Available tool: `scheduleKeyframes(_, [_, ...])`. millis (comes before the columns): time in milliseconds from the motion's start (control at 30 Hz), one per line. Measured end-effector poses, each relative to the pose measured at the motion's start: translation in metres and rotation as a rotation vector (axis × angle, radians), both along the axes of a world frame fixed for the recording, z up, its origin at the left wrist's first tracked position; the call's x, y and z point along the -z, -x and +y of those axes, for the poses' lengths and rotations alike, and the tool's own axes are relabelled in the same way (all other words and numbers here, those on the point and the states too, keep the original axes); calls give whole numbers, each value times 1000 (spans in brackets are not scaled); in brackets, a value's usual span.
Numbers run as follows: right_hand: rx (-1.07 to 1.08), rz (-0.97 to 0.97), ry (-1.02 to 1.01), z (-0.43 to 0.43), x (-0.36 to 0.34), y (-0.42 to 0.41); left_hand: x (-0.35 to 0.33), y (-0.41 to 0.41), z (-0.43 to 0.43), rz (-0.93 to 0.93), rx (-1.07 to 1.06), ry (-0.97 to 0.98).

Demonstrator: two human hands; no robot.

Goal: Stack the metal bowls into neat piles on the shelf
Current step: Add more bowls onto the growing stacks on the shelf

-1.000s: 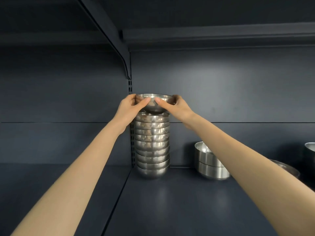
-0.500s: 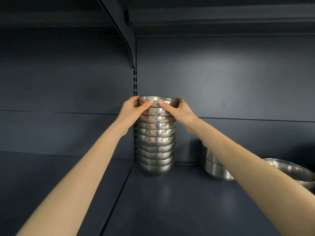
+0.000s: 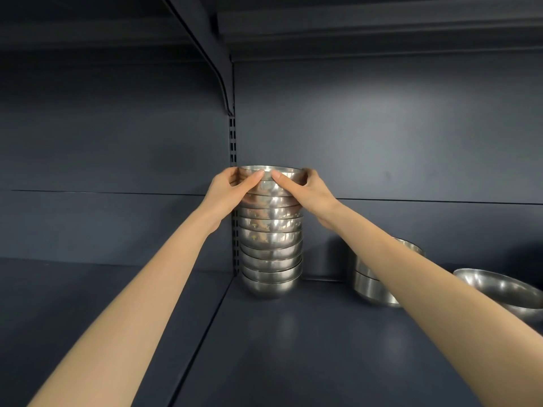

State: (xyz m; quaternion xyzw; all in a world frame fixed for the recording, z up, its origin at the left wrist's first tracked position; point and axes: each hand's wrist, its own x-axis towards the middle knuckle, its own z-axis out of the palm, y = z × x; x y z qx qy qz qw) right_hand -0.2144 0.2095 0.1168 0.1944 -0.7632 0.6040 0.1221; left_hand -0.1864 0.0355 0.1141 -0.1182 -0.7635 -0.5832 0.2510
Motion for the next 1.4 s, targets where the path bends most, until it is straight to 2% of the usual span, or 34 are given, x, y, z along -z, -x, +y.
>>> scheduleKeyframes(767, [3, -42, -19, -1, 7, -6, -1, -8, 5, -36, -15, 18])
scheduleKeyframes(1100, [8, 12, -141, 8, 1, -19, -5, -20, 8, -54, -67, 121])
scheduleKeyframes(1200, [35, 119, -254, 24, 0, -33, -6, -34, 7, -7, -139, 290])
scheduleKeyframes(1400, [221, 270, -820, 72, 10, -57, 12, -68, 6, 25, -404, 830])
